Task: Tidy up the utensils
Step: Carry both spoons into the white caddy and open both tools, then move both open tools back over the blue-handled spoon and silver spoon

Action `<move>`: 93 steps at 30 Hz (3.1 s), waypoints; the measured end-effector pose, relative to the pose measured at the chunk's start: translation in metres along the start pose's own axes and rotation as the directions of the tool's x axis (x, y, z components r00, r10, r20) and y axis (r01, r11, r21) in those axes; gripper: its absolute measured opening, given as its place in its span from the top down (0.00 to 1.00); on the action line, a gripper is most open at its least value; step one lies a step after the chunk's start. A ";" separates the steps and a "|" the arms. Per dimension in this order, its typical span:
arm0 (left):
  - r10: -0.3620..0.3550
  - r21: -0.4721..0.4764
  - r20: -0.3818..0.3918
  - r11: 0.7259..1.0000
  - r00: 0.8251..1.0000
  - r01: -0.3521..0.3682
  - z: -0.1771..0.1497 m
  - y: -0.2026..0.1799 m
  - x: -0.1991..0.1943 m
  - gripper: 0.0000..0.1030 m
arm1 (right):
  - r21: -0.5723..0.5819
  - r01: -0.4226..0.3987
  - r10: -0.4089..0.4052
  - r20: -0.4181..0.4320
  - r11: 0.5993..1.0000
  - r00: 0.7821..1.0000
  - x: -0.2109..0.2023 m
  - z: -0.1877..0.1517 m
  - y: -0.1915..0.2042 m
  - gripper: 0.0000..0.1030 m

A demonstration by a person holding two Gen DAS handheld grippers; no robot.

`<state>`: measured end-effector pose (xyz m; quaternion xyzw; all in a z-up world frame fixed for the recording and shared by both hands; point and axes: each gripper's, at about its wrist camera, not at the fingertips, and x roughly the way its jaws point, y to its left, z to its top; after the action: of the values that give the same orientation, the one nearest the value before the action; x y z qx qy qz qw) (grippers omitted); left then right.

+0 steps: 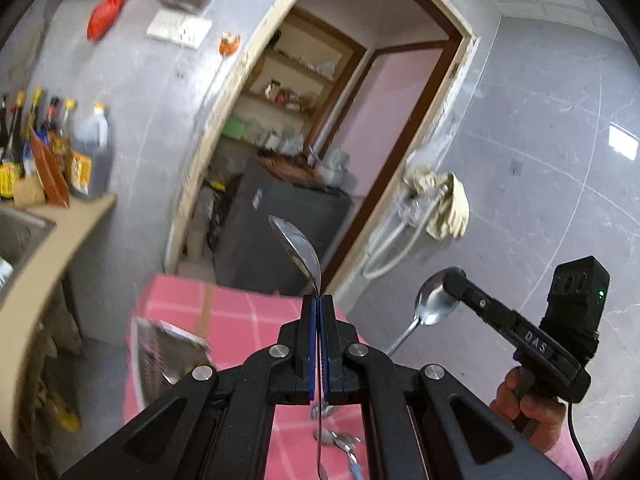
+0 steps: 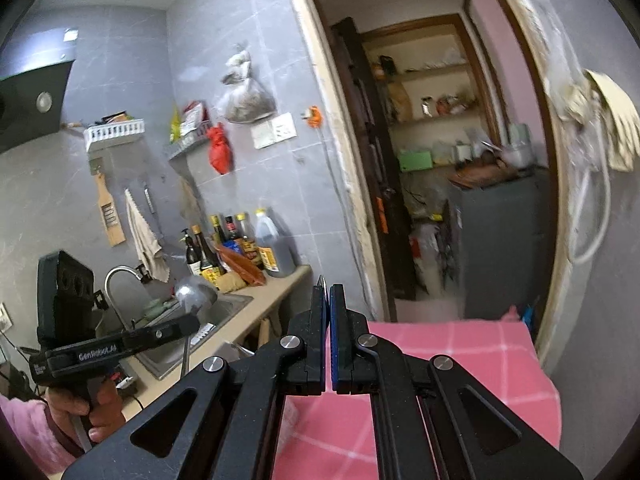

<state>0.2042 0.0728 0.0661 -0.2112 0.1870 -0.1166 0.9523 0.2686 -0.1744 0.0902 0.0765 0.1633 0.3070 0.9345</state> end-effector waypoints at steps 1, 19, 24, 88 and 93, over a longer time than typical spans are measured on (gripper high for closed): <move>-0.001 0.000 0.025 1.000 1.000 0.001 0.007 0.004 -0.003 0.98 | -0.010 -0.006 0.006 -0.003 1.000 1.000 0.004 0.002 0.006 0.98; 0.082 0.091 0.171 0.991 0.982 -0.098 0.013 0.045 -0.004 0.98 | -0.171 -0.031 0.026 -0.030 0.985 0.999 0.049 -0.006 0.078 0.98; 0.074 0.123 0.174 0.988 0.982 -0.097 -0.002 0.052 -0.001 0.98 | -0.233 -0.012 -0.001 -0.054 0.972 0.999 0.059 -0.024 0.094 0.98; 0.218 0.088 0.197 0.967 0.956 -0.239 -0.017 0.025 -0.040 0.02 | -0.029 0.208 -0.203 0.130 0.978 0.971 -0.010 -0.020 0.043 0.01; 0.231 0.095 0.210 0.962 0.950 -0.255 -0.026 -0.001 -0.040 0.00 | -0.012 0.243 -0.239 0.143 0.970 0.960 -0.036 -0.019 0.020 0.01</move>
<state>0.1575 0.0740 0.0568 -0.1389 0.1089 0.0122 0.9842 0.2235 -0.1793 0.0863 0.0639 0.1005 0.1869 0.9751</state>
